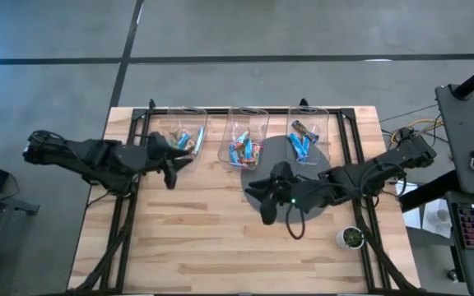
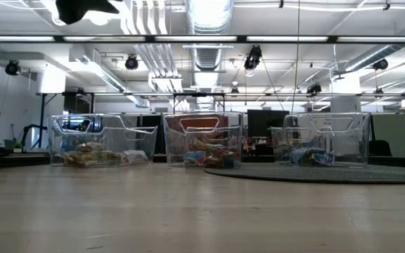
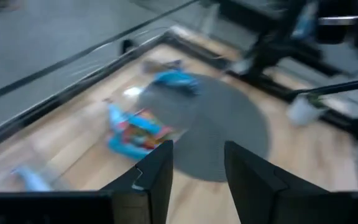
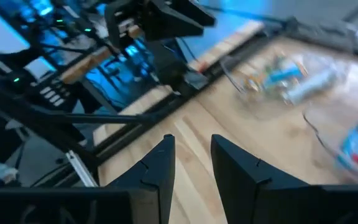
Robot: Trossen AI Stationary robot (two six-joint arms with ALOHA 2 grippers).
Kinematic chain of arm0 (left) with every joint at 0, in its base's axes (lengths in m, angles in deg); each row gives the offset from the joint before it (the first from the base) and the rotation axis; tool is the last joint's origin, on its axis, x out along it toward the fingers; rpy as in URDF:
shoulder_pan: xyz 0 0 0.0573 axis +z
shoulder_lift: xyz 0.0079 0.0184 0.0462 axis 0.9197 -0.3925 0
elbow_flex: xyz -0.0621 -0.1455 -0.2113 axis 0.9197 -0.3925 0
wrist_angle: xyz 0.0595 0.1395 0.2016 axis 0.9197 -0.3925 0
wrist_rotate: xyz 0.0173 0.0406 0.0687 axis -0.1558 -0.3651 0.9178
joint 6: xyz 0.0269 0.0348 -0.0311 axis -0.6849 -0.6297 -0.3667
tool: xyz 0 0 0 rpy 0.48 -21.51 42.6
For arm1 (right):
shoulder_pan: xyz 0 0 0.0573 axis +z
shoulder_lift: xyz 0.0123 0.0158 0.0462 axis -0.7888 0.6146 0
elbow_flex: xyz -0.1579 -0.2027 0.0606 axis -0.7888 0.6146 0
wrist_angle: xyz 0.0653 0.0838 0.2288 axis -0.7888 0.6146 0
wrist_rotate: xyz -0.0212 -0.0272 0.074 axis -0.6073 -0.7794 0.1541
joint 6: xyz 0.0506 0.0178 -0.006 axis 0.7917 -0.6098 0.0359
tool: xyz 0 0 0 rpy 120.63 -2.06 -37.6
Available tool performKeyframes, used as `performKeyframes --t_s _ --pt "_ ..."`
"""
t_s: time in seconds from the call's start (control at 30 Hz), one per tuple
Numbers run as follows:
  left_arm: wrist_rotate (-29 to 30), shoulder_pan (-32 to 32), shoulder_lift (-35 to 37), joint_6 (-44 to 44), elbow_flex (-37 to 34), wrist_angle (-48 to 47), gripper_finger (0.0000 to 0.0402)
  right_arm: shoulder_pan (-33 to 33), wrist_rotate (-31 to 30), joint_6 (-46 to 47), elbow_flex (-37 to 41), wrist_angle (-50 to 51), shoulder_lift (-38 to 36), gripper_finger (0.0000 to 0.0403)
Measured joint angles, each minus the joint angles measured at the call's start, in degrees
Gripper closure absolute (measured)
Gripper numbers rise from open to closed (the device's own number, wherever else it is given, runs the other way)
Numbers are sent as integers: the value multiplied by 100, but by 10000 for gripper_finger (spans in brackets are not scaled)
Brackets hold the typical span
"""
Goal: Pick and place Granola Bars by type
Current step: Return to Home Position
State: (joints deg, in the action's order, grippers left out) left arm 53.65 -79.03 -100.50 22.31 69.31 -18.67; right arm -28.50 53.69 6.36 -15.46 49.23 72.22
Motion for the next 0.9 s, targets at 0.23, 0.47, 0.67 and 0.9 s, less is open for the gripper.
performKeyframes --t_s 0.23,0.47,0.67,0.9 --pt "-1072 -413 13 -197 -184 853 275 -71 21 -176 -3 -180 0 307" --pt "-2194 -610 -11 -230 -1134 3199 275 -190 1536 -968 150 -1128 0 307" --pt "-2257 -567 58 82 -2148 4368 275 -576 2489 -994 822 -1992 -20 307" --pt "-2264 -304 752 256 -2639 4377 275 -988 2803 -641 1709 -2201 -740 307"
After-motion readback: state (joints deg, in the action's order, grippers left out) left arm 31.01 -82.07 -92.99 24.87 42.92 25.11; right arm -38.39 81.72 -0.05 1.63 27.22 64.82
